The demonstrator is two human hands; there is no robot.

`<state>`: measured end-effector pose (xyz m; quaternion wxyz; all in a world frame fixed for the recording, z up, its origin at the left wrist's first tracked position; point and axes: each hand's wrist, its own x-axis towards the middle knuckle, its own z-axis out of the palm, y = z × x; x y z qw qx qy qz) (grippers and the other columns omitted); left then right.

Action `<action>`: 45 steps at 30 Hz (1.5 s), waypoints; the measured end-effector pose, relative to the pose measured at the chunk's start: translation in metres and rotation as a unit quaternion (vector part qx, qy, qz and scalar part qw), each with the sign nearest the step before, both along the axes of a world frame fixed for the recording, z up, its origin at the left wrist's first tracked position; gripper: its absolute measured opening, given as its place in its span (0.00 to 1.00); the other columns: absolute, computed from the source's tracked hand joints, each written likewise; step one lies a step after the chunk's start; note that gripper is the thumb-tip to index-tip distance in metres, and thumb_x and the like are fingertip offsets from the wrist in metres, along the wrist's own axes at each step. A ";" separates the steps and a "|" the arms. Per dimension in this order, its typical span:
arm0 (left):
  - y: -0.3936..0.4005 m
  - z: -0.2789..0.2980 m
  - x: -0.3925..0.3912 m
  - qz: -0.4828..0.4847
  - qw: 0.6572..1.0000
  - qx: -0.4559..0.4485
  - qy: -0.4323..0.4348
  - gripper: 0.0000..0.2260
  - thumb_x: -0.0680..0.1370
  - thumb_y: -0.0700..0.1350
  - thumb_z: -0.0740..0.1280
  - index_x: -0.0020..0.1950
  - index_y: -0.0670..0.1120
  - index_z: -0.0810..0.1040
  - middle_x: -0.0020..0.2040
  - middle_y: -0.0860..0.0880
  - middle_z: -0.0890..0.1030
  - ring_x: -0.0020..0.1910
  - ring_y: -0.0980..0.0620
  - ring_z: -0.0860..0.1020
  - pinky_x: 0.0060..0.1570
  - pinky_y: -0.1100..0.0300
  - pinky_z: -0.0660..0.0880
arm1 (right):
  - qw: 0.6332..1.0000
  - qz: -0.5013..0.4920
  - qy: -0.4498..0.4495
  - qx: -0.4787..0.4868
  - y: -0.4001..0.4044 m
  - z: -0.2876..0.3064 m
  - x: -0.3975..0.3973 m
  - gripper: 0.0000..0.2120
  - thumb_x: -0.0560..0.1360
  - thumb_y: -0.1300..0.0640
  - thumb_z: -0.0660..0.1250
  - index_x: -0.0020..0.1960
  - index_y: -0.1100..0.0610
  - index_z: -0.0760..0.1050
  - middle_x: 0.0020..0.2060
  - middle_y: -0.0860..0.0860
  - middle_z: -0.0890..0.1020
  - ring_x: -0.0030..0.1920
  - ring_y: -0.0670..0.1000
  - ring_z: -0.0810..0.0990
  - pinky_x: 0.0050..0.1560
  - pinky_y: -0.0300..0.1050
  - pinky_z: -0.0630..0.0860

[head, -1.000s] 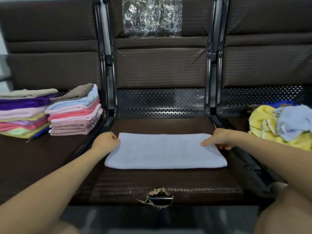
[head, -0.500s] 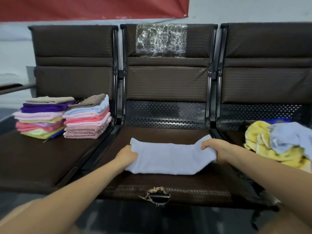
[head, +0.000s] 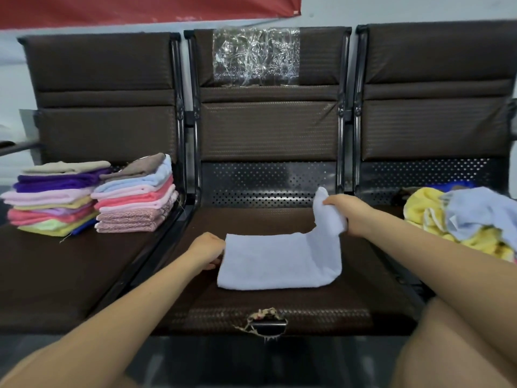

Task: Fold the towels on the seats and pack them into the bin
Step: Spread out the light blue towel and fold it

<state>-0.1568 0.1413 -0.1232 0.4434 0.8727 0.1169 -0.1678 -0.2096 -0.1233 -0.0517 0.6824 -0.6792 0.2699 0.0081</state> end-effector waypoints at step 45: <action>0.112 0.036 0.025 0.110 0.974 -0.175 -0.092 0.11 0.75 0.42 0.64 0.55 0.39 0.75 0.45 0.43 0.76 0.41 0.48 0.74 0.36 0.60 0.70 | 0.969 0.239 0.057 -0.004 0.179 -0.065 0.081 0.12 0.77 0.63 0.62 0.59 0.65 0.73 0.42 0.57 0.79 0.37 0.54 0.78 0.35 0.42 0.76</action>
